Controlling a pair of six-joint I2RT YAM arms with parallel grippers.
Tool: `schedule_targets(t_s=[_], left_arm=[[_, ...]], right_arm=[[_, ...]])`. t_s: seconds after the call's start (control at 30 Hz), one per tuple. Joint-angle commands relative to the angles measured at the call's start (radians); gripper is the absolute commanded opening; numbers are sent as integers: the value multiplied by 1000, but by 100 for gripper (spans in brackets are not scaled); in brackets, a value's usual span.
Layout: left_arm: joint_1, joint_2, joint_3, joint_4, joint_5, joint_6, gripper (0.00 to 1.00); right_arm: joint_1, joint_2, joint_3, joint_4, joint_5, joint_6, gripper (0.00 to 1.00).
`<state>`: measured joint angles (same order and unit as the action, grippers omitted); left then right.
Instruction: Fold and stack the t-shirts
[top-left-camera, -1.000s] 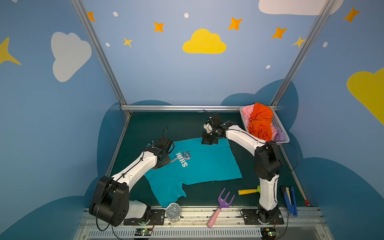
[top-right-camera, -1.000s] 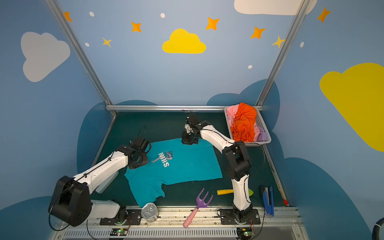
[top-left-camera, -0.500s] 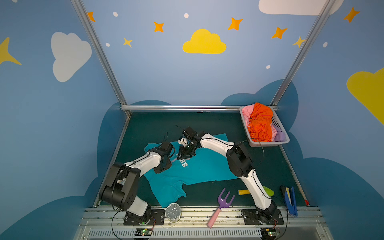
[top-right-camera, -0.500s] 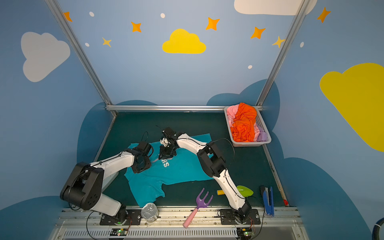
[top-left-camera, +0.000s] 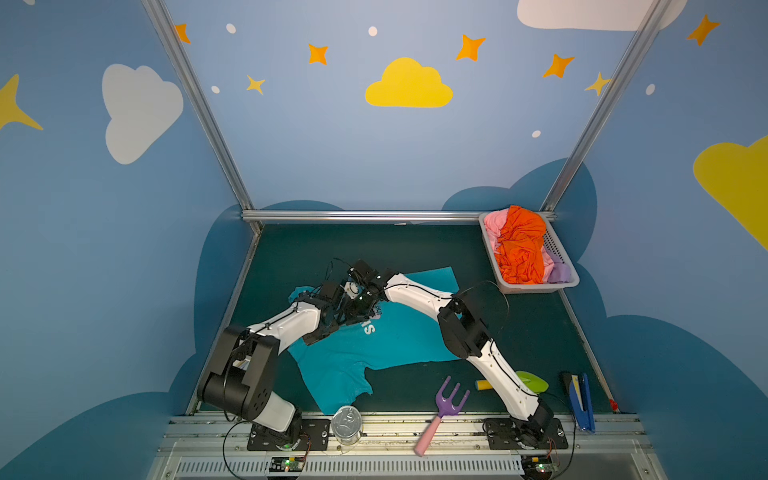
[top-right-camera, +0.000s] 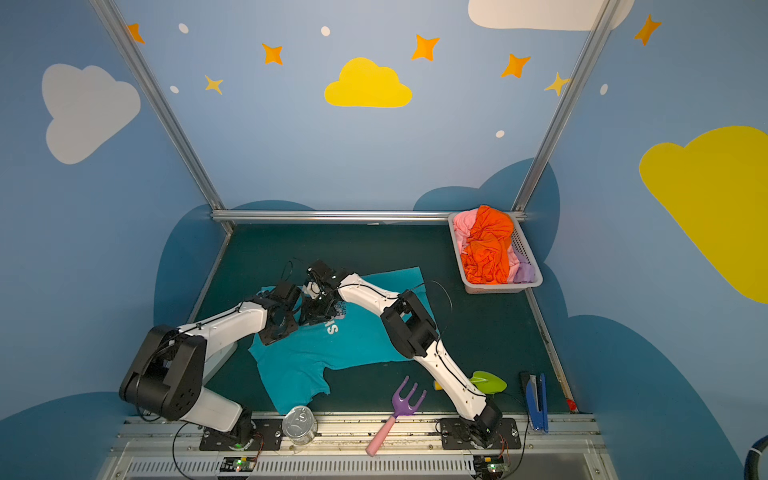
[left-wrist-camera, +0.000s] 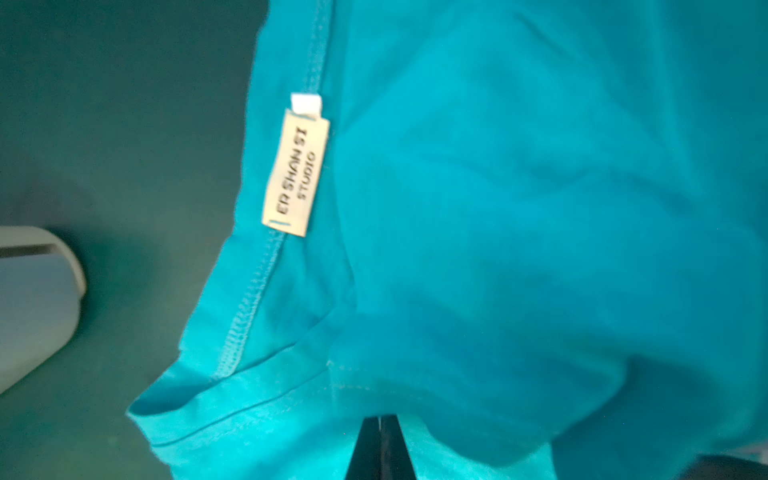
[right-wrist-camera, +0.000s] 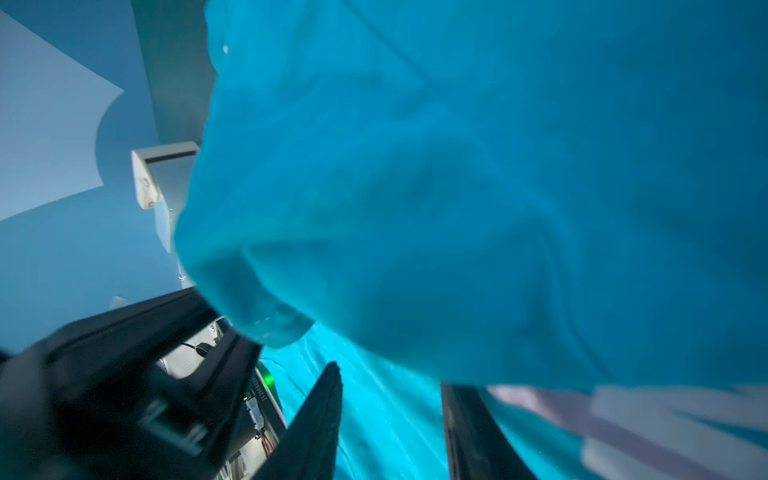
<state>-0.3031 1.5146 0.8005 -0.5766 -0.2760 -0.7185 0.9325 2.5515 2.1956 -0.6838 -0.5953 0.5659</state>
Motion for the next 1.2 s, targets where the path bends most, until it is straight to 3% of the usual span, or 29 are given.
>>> schedule_targets(t_s=[0.0,0.1,0.17,0.37,0.43,0.63,1.03,1.1,1.17], left_arm=[[11,-32,8,-35,-28,-2,4],[13,-40,5,-36,-15,-3,4],[13,-44,2,-35,-9,-5,4],[19,-53,-3,-49,-11,-2,4],[22,-57,-1,-54,-11,1,4],[38,-76,3,-69,-13,7,4],[64,-151,-43,-114,-35,-25,4],[64,-145,-43,-111,-14,-17,12],[62,-139,-48,-101,7,-15,38]], right_arm=[[15,25,47,-7,13,11,44],[19,38,64,-5,46,23,47],[17,47,70,5,67,38,44],[8,41,91,3,87,66,6],[8,23,90,-31,103,54,0],[8,-65,36,-152,133,23,0],[2,-165,-132,-148,97,29,0],[2,-165,-141,-151,101,28,0],[-1,-164,-152,-151,107,25,0]])
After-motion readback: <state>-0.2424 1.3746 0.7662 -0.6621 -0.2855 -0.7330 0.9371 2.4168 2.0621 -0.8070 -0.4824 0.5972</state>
